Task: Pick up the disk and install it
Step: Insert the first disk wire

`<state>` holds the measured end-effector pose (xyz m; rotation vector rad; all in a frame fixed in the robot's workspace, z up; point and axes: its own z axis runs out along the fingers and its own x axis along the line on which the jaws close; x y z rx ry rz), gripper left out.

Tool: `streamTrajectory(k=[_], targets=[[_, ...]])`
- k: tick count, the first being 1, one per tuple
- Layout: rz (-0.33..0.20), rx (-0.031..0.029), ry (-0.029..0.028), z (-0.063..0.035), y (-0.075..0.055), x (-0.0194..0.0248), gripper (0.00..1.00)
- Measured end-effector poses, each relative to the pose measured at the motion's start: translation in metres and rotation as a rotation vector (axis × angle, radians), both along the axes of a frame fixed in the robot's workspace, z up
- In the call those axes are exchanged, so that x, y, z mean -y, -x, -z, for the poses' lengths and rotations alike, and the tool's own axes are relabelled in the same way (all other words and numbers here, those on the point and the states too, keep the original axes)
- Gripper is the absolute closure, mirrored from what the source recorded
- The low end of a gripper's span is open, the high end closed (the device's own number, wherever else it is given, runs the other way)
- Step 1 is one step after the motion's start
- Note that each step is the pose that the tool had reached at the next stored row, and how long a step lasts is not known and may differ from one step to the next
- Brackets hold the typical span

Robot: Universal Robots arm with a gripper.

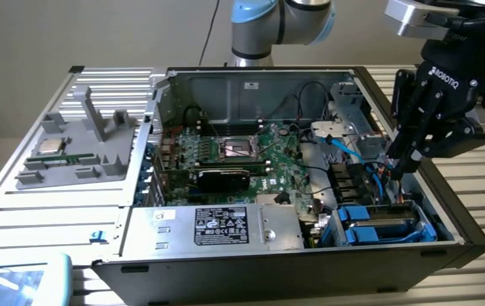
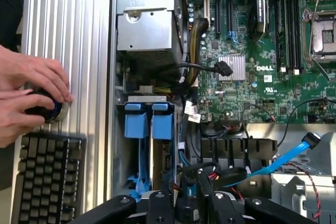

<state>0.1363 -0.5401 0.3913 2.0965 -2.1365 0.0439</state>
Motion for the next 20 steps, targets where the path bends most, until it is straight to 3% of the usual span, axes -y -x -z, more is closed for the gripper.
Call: streamTrajectory(k=[2,5,11,20], targets=[[0.0,-0.0008,0.0001,0.0037,0.0,-0.0001,0.69],[0.0,-0.0071,0.0002,0.0079,0.0,-0.0003,0.69],[-0.001,-0.0326,0.0002,0.0134,0.0,-0.0003,0.69],[-0.01,-0.0365,0.0005,0.0185,-0.001,-0.001,0.69]])
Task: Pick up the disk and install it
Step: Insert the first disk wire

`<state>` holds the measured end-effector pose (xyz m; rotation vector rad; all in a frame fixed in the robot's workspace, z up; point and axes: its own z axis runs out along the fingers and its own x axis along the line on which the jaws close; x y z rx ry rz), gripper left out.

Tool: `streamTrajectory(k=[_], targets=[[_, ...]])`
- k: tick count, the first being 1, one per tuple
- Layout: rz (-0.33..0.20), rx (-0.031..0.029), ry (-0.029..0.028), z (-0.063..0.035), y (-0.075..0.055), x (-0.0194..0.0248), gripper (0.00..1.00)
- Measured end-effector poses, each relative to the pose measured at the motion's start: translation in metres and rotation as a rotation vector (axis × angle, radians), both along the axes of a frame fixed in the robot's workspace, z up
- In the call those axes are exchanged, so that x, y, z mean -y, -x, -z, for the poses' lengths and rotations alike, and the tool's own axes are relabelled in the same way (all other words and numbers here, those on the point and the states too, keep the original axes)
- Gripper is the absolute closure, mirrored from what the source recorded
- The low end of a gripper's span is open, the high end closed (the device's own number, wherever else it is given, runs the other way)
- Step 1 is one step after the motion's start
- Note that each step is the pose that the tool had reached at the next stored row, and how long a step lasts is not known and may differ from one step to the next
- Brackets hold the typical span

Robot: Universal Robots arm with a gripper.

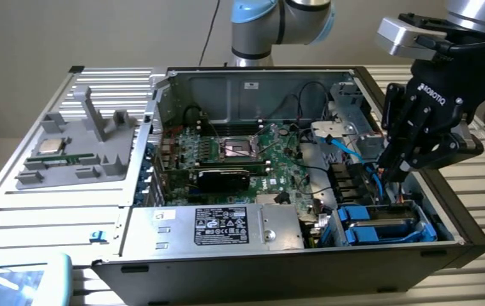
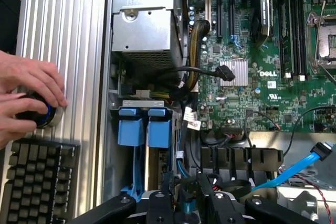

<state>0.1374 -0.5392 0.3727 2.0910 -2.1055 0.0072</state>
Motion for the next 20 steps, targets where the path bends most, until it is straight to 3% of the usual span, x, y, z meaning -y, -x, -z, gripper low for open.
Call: streamTrajectory(k=[6,10,17,20], targets=[[-0.004,-0.0048,-0.0002,0.0012,0.0,-0.0003,0.69],[-0.005,-0.0102,0.0001,0.0016,0.0,-0.0003,0.84],[-0.005,-0.0125,0.0001,0.0019,0.0,-0.0008,0.84],[-0.005,-0.0125,0.0027,0.0,0.0,-0.001,0.84]])
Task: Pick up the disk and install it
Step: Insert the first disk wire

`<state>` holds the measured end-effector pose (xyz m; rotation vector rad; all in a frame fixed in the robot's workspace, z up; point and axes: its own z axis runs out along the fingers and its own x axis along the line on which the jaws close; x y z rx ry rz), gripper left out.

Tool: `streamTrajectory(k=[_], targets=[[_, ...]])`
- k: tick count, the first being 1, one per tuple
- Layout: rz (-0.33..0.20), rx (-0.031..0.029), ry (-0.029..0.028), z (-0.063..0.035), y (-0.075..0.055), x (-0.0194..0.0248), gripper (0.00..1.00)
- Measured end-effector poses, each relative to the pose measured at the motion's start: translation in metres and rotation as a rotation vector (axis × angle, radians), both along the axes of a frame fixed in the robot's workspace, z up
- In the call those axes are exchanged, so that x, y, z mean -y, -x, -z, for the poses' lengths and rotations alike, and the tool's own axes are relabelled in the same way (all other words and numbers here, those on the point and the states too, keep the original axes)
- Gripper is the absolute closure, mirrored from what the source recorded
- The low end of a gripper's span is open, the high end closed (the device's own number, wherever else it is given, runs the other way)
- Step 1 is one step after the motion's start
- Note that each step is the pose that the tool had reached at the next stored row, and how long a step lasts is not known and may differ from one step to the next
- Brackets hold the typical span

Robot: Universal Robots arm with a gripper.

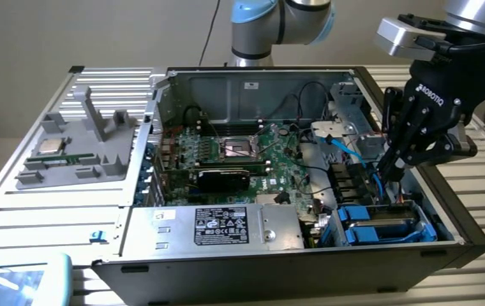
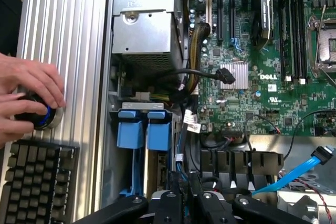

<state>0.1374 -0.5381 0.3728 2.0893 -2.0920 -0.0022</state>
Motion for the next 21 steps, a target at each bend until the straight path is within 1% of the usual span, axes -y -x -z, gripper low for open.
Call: streamTrajectory(k=[3,4,19,20,21], targets=[[-0.001,0.0,0.0065,-0.0064,0.0001,-0.0002,0.84],[-0.001,0.0,0.0073,-0.0075,0.0001,-0.0002,0.84],[-0.001,0.0001,0.0075,-0.0078,0.0002,-0.0001,0.84],[0.0,0.0006,0.0078,-0.0079,0.0009,-0.0001,0.84],[0.0,0.0033,0.0079,-0.0079,0.0038,-0.0002,0.84]])
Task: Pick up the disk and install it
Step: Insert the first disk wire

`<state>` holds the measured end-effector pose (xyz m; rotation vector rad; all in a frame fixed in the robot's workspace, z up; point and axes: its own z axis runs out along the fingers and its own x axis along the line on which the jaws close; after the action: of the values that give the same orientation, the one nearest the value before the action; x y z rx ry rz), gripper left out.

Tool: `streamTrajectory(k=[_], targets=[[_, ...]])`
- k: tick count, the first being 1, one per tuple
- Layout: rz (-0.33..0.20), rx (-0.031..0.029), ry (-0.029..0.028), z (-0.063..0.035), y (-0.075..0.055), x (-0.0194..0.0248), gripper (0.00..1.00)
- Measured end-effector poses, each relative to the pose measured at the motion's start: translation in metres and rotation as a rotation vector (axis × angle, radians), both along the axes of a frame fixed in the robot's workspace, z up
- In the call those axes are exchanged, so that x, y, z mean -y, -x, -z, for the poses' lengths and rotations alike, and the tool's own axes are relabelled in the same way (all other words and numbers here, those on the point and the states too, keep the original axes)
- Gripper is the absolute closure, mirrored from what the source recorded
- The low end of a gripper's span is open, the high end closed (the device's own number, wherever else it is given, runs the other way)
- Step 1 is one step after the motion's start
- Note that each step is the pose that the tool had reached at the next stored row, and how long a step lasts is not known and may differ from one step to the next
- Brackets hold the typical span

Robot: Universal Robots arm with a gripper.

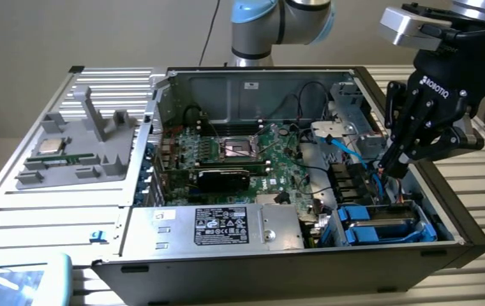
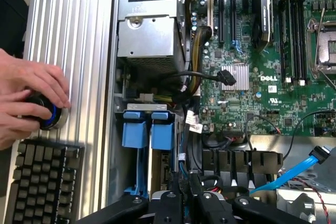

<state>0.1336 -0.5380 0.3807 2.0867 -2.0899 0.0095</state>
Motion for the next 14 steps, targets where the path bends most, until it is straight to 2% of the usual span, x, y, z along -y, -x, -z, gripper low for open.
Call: streamTrajectory(k=[3,6,7,8,9,12,14], targets=[[0.0,0.0111,-0.0003,0.0002,0.011,0.0,0.84],[0.0,0.0179,-0.0014,0.0005,0.019,0.0005,0.84],[0.0,0.0201,-0.0038,0.0009,0.02,0.0011,0.84],[0.0,0.0216,-0.0089,0.0014,0.02,0.0025,0.84],[0.0,0.0247,-0.018,0.0018,0.02,0.0041,0.84],[0.0,0.0283,-0.0531,0.0028,0.02,0.0105,0.84],[0.001,0.0287,-0.068,0.0039,0.02,0.0173,0.84]])
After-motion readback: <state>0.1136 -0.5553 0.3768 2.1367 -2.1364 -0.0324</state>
